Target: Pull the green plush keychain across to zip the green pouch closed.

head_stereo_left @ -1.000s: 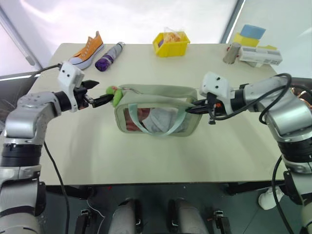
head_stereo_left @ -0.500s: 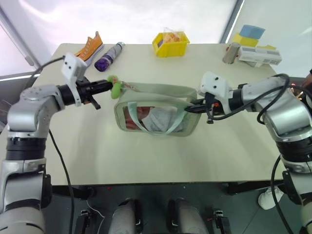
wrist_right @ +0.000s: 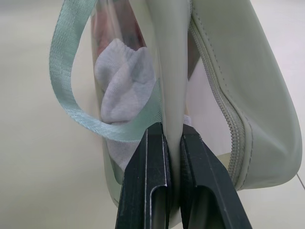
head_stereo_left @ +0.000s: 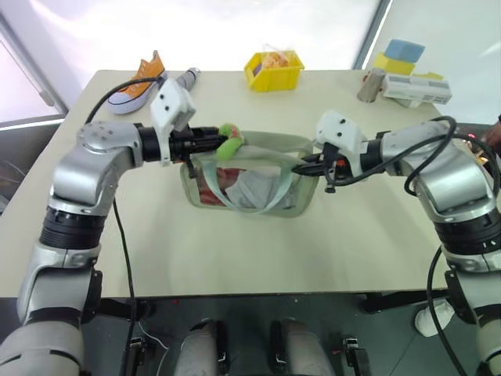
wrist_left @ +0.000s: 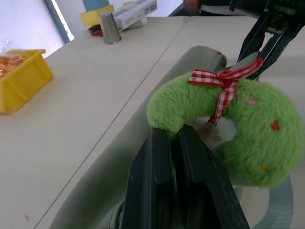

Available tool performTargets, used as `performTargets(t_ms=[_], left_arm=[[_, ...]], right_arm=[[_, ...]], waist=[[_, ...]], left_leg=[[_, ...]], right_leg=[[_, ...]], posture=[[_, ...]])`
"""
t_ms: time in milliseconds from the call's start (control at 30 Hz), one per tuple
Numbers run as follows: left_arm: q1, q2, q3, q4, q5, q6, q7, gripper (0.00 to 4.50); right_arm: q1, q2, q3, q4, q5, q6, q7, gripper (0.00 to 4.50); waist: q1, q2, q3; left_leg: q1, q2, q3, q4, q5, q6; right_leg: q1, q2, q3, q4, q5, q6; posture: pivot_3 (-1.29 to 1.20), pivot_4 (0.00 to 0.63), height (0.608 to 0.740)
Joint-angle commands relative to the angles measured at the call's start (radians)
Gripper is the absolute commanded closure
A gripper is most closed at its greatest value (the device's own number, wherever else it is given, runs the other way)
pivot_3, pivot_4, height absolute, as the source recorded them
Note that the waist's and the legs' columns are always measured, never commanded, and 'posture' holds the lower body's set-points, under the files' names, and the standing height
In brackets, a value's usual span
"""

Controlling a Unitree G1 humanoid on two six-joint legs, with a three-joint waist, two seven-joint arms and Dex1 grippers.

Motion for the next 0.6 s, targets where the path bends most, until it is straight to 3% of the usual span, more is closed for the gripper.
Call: performTargets(t_ms=[33,167,200,300,367,600], left_arm=[[-0.082,0.019,0.052,0.038,0.025,-0.043,0.011,2.59],[-0.117,0.106,0.089,0.061,0.035,-0.034,-0.021,0.56],[-0.096,0.15,0.088,0.063,0.056,-0.051,-0.04,0.22],[0.026,0.246,0.104,0.013,0.064,-0.056,-0.103,0.22],[0.096,0.26,0.123,-0.053,0.025,-0.015,-0.108,0.22],[0.204,0.184,0.148,-0.157,-0.021,0.053,-0.018,0.22]], right_arm=[[-0.016,0.002,-0.009,-0.008,-0.005,-0.008,-0.017,4.5],[-0.024,0.012,-0.004,0.009,-0.009,-0.018,-0.021,4.5],[-0.028,0.017,-0.001,0.023,-0.013,-0.029,-0.021,4.5],[-0.037,0.032,0.008,0.059,-0.024,-0.058,-0.022,4.5],[-0.042,0.038,0.011,0.075,-0.029,-0.07,-0.019,4.5],[-0.054,0.04,0.014,0.096,-0.037,-0.084,-0.01,4.5]], waist=[[0.0,0.0,0.0],[-0.006,0.0,0.0],[-0.005,0.0,0.0],[-0.013,0.0,0.0],[-0.011,0.001,0.0],[0.001,-0.001,0.0]], left_leg=[[0.0,0.0,0.0,0.0,0.0,0.0],[0.0,0.0,0.0,0.0,0.0,0.0],[0.0,0.0,0.0,0.0,0.0,0.0],[0.0,0.0,0.001,0.0,0.0,0.0],[0.0,0.001,0.001,-0.001,0.0,0.0],[0.0,0.001,0.0,0.0,0.0,0.001]], right_leg=[[0.0,0.0,0.0,0.0,0.0,0.0],[0.0,0.0,0.0,0.0,0.0,0.0],[-0.001,0.0,0.0,0.0,0.0,0.0],[-0.001,0.0,0.0,0.0,0.0,0.0],[-0.001,0.0,0.0,0.0,0.0,0.0],[0.0,-0.001,0.0,0.0,0.0,0.0]], posture=[[0.0,0.15,0.74],[0.0,0.15,0.74],[0.0,0.15,0.74],[0.0,0.15,0.74],[0.0,0.15,0.74],[0.0,0.15,0.74]])
